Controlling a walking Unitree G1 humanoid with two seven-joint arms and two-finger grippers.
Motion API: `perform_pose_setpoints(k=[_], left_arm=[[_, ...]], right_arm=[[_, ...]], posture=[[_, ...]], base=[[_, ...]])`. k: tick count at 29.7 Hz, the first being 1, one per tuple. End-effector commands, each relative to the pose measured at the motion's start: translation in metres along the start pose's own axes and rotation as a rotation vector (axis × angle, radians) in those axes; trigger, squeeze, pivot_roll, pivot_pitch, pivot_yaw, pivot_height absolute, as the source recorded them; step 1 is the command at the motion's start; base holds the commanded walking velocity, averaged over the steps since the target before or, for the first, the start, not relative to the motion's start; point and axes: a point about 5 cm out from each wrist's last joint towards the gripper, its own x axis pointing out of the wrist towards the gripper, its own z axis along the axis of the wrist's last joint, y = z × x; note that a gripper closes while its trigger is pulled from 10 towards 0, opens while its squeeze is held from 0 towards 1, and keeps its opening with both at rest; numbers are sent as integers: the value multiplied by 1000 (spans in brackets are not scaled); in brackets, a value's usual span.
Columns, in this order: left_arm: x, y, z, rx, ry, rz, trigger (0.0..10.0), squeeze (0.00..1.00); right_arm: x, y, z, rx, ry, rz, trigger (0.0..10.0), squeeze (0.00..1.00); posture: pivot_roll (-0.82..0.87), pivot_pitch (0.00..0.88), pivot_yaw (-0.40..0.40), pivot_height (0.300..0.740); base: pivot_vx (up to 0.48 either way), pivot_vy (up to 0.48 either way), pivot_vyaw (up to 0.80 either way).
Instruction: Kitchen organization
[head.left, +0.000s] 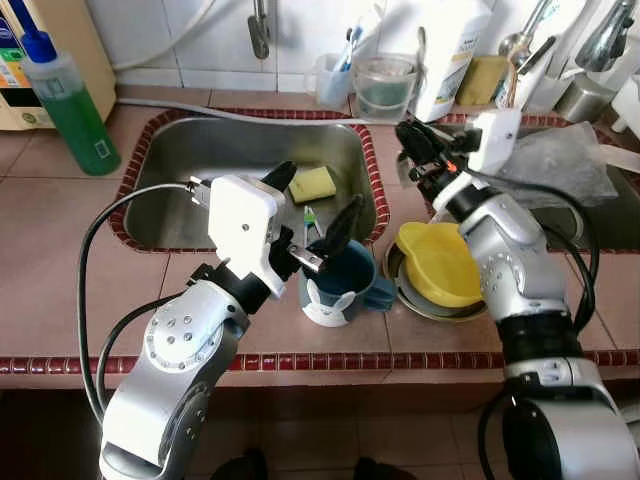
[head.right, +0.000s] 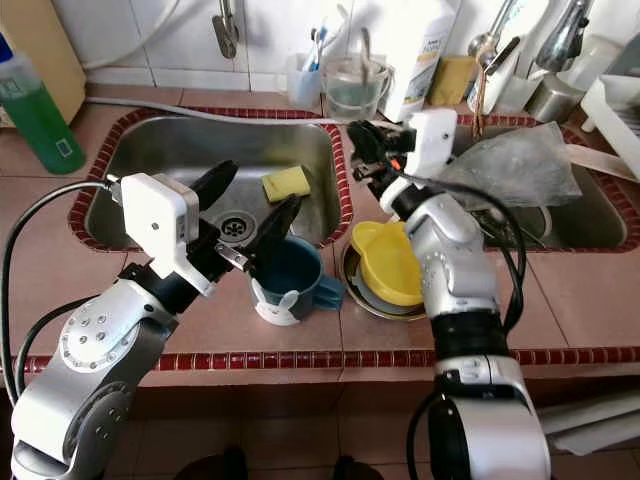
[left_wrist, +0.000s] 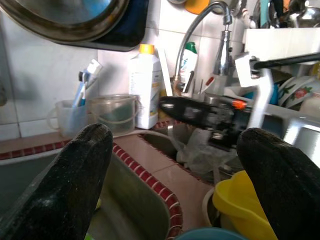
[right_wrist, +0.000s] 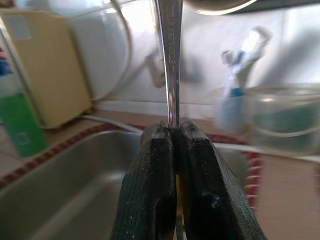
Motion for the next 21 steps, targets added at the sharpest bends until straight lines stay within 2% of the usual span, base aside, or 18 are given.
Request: perform_pose_setpoints(k=[1,5,7,11,13,17,19,21], left_arm=[[0,-7,5,-2,-11,-35,10000,0],[0,-11,8,-11,-12,-48,10000,0],[1,-13,13,-15,-19,-56,10000,0],[3,-14,18,-11,-33,-56,10000,0],[4,-13,22,-4,-40,-51,10000,0],[3,-12,23,1,-32,-52,10000,0],[-1,-10,20,23,-5,-60,10000,0],[-2,-9,20,27,-1,-63,10000,0]], right_arm=[[3,-1,4,38,-1,19,10000,0],[8,1,4,98,22,43,10000,0],[14,6,6,149,38,100,10000,0],[19,8,7,189,51,110,10000,0],[23,10,6,242,71,133,10000,0],[25,10,6,260,83,139,10000,0],[28,11,5,338,96,142,10000,0],[29,11,5,365,98,139,10000,0]], posture=[[-16,255,-47,740],[-16,263,-46,740],[-17,274,-46,740],[-16,279,-48,740],[-12,282,-51,740],[-7,283,-55,740],[-4,283,-59,740],[-3,282,-60,740]], base=[[0,0,0],[0,0,0],[0,0,0],[0,0,0],[0,0,0],[0,0,0],[0,0,0],[0,0,0]])
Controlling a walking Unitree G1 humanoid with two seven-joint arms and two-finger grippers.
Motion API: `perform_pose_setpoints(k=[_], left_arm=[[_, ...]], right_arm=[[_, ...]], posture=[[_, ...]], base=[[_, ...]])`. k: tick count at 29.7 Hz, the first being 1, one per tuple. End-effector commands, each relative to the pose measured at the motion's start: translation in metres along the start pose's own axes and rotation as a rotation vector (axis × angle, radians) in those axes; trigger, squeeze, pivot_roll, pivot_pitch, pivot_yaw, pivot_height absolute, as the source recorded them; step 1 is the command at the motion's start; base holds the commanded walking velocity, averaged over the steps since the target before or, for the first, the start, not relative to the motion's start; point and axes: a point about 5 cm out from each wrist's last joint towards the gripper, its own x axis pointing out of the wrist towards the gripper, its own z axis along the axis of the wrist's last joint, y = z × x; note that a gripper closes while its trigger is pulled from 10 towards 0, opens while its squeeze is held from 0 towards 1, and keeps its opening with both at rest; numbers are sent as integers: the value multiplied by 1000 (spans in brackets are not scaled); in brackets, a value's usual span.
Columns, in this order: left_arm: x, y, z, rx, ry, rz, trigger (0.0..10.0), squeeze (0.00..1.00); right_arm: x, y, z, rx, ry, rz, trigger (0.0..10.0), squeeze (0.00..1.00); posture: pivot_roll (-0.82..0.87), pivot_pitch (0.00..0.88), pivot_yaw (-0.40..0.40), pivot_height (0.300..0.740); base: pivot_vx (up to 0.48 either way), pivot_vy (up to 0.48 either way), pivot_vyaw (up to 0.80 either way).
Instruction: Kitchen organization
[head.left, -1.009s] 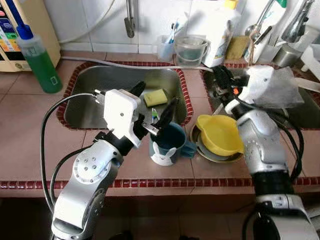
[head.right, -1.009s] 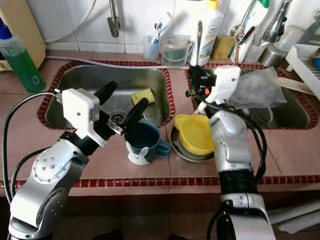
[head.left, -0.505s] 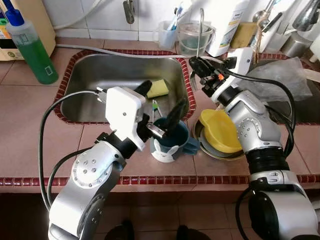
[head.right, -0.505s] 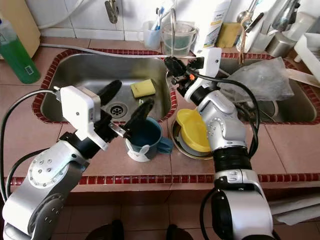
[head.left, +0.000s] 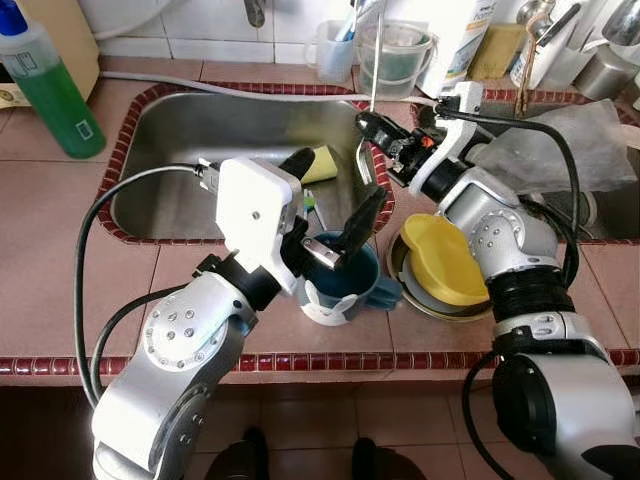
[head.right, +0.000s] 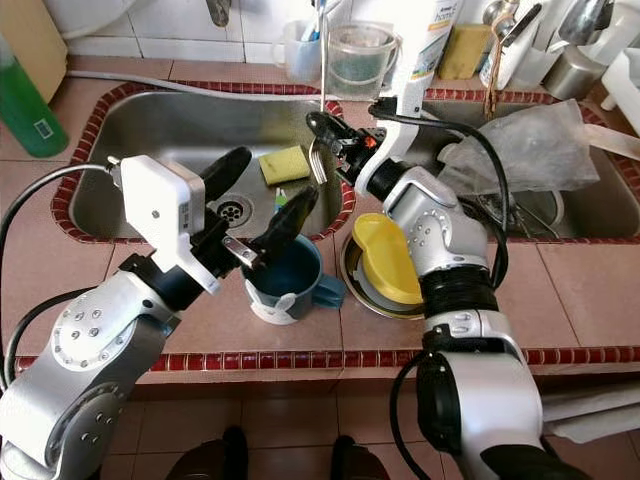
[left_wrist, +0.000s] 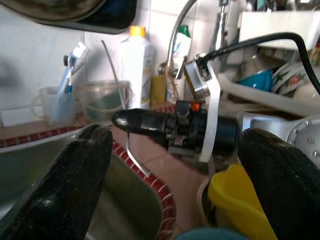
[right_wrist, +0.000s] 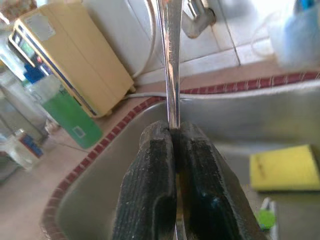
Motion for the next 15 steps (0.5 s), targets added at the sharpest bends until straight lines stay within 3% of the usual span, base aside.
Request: perform_pose_setpoints(k=[1,15], left_arm=[[-4,-3,5,1,-12,-23,10000,0],[-7,7,11,40,-11,-10,10000,0]], right_arm=[[3,2,6,48,-15,18,10000,0],[7,3,3,97,10,34,10000,0]], posture=[[0,281,-62,740],[5,266,-73,740]], base=[[0,0,0],[0,0,0]])
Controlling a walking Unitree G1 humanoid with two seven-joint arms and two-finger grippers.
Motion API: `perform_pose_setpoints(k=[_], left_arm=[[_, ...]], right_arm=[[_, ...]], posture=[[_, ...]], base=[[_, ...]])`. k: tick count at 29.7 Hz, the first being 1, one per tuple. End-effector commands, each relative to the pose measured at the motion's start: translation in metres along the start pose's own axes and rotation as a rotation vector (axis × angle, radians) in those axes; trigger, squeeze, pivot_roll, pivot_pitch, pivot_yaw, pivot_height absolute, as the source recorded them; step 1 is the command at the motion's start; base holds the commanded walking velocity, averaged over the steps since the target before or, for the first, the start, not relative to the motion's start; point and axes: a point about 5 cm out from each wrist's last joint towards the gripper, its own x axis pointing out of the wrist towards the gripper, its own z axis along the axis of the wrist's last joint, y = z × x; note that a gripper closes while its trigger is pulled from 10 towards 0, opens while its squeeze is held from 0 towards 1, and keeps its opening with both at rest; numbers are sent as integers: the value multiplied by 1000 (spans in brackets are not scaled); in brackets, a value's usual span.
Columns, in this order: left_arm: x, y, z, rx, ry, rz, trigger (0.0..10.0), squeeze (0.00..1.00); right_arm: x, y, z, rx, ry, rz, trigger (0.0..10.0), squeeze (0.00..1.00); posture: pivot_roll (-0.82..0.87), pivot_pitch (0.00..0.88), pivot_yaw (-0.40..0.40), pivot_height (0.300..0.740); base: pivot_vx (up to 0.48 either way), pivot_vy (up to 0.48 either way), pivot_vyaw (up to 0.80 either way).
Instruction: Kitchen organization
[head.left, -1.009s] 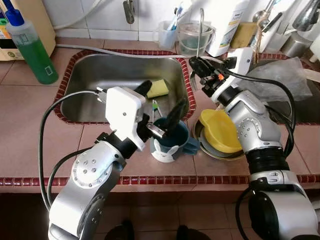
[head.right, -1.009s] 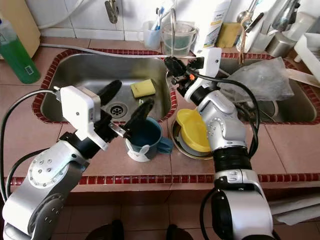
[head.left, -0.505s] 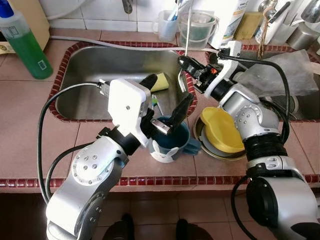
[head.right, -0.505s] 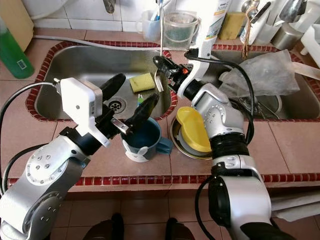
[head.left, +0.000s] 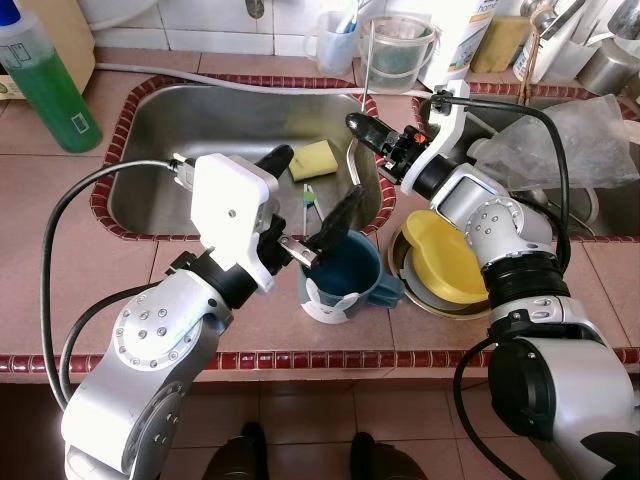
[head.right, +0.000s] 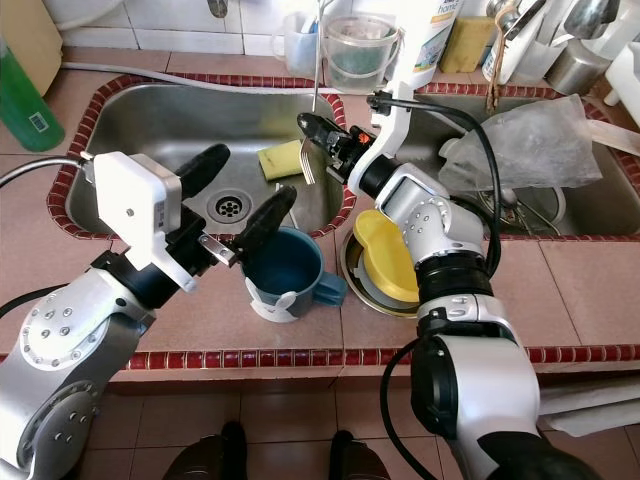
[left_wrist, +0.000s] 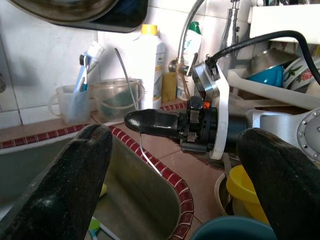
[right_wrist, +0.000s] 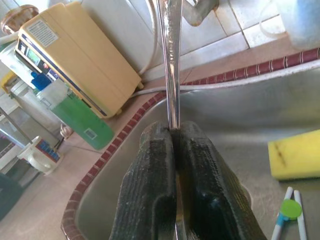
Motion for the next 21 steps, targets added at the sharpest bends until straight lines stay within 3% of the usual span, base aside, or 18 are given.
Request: perform_pose_setpoints(k=[1,7,10,12,21], left_arm=[[0,-5,7,3,-22,-29,10000,0],[-3,-8,7,3,-14,-47,10000,0],[-11,-9,-1,94,51,-108,10000,0],[-13,-6,-2,60,61,-107,10000,0],[-11,-5,3,60,41,-114,10000,0]], right_arm=[[2,2,4,4,-5,18,10000,0],[2,1,4,16,2,15,10000,0],[2,1,4,17,4,13,10000,0],[3,1,5,17,5,13,10000,0],[3,0,3,28,17,8,10000,0]], posture=[[4,264,-75,740],[1,265,-78,740],[3,268,-81,740],[6,271,-81,740],[4,275,-81,740]], base=[[0,0,0],[0,0,0],[0,0,0],[0,0,0],[0,0,0]])
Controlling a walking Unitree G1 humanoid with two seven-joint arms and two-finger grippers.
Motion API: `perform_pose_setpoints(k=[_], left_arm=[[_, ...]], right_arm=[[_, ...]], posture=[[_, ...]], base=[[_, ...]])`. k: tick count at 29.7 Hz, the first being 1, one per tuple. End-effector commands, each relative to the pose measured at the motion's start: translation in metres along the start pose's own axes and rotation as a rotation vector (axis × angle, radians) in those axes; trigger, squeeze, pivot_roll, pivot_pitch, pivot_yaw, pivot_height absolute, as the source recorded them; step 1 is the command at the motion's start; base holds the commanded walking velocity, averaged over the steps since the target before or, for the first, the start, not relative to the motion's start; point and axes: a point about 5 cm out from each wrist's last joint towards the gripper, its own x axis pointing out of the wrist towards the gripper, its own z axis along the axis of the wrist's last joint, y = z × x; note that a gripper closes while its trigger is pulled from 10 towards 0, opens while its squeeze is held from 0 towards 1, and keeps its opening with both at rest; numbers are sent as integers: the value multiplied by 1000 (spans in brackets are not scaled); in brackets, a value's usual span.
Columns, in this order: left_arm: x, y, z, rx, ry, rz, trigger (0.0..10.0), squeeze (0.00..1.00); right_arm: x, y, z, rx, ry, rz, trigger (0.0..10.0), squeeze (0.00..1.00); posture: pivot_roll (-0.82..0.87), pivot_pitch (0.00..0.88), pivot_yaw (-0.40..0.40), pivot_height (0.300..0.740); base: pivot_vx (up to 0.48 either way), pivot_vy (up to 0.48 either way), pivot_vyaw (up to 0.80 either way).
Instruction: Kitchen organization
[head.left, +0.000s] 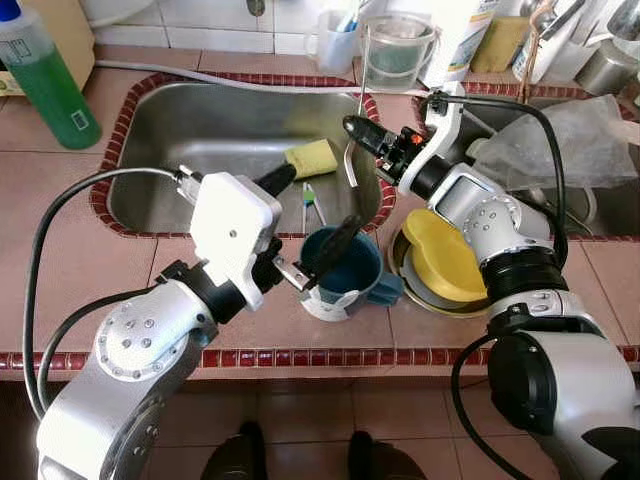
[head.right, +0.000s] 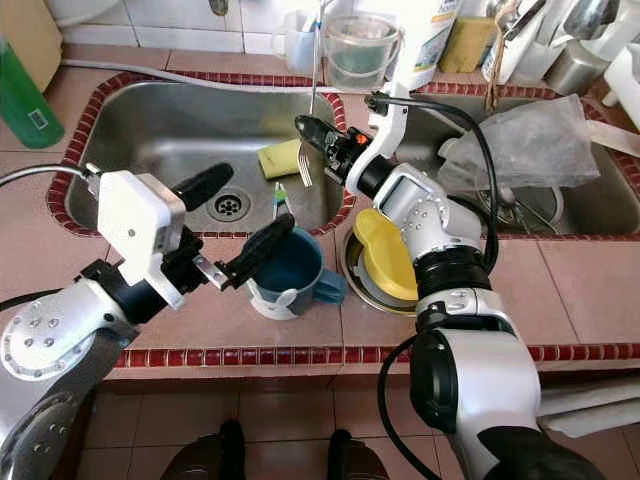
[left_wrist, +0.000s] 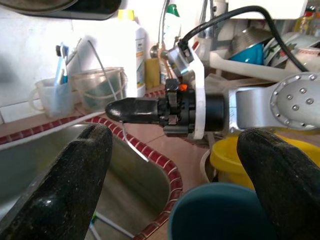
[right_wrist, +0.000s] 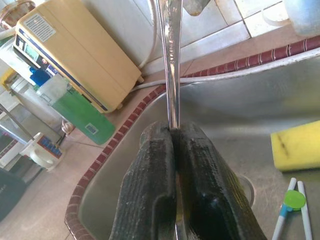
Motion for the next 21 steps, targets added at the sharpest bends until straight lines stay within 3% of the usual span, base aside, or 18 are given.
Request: perform_pose_setpoints(k=[1,2,3,21], left_arm=[[-1,-4,5,8,-17,-21,10000,0],[-1,-4,5,7,-17,-21,10000,0],[-1,-4,5,5,-17,-21,10000,0],[0,-1,7,-10,-25,-5,10000,0]], right_arm=[[1,1,5,5,-3,10,10000,0],[1,1,5,5,-3,11,10000,0],[1,1,5,4,-1,13,10000,1000],[2,2,7,-4,-5,28,10000,1000]], posture=[[4,275,-81,740],[4,276,-81,740],[4,276,-81,740],[8,273,-80,740]], base=[[0,0,0],[0,0,0],[0,0,0],[0,0,0]])
